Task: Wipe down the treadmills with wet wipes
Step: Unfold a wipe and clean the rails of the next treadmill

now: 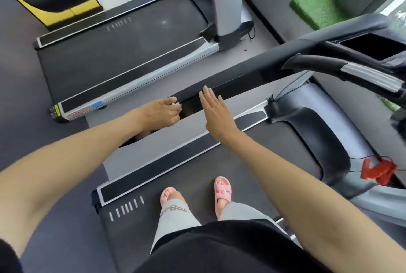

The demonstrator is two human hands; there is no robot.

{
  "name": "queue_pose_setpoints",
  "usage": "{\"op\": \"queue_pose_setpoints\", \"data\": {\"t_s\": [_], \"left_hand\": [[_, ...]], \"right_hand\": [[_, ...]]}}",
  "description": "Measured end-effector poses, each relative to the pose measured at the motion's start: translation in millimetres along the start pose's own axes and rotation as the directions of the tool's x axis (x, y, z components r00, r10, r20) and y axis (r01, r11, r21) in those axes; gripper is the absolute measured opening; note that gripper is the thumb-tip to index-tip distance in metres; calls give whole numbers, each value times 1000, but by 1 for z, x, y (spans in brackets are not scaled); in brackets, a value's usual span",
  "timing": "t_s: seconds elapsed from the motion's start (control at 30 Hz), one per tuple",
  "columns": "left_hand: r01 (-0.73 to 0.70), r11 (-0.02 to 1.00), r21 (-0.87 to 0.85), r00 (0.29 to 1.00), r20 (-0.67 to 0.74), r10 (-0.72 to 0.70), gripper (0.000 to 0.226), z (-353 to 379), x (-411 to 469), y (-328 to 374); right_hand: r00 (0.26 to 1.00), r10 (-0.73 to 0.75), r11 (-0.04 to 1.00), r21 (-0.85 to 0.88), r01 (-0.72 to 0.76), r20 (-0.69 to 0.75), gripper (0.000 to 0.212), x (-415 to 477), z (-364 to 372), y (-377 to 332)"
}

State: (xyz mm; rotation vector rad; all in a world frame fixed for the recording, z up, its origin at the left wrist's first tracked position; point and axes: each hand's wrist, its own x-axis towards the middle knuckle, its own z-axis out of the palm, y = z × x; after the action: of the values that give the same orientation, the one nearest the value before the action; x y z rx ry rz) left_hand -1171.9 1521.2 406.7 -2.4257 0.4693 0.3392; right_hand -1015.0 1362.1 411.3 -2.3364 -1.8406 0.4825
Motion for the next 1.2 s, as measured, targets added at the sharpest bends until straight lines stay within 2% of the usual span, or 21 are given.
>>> {"op": "queue_pose_setpoints", "data": {"t_s": [0.1,0.27,0.5,0.63,0.77,0.93,1.07,1.13,1.2], "left_hand": [[34,999,-5,999,42,-34,16,6,-31,13],[15,1000,3,998,66,-16,10,23,-90,33],[-27,1000,-10,996,89,28,20,43,-172,56],[-32,999,10,995,92,31,28,54,-200,68],[-13,1000,1,992,129,13,18,57,-214,78],[82,996,-33,974,215,-73,21,60,-233,89],[25,999,-43,973,231,-14,22,62,-238,97],[18,1000,21,968,250,-23,33,65,-246,99],[0,992,126,964,264,-33,57,79,-273,97]], "right_hand": [[1000,-14,1000,-6,14,7,77,6,7,-27],[1000,1,1000,-29,-2,-19,76,10,30,-90],[995,89,994,-55,-90,-34,82,8,71,-188],[997,82,995,-57,-82,-13,81,4,83,-219],[998,43,993,-109,-38,41,77,0,87,-230],[998,51,997,-48,-52,-32,80,3,88,-224],[998,60,996,-71,-60,-5,79,3,87,-217],[999,35,995,-89,-35,-4,81,5,85,-217],[1000,18,996,-85,-20,-19,83,11,82,-219]]}}
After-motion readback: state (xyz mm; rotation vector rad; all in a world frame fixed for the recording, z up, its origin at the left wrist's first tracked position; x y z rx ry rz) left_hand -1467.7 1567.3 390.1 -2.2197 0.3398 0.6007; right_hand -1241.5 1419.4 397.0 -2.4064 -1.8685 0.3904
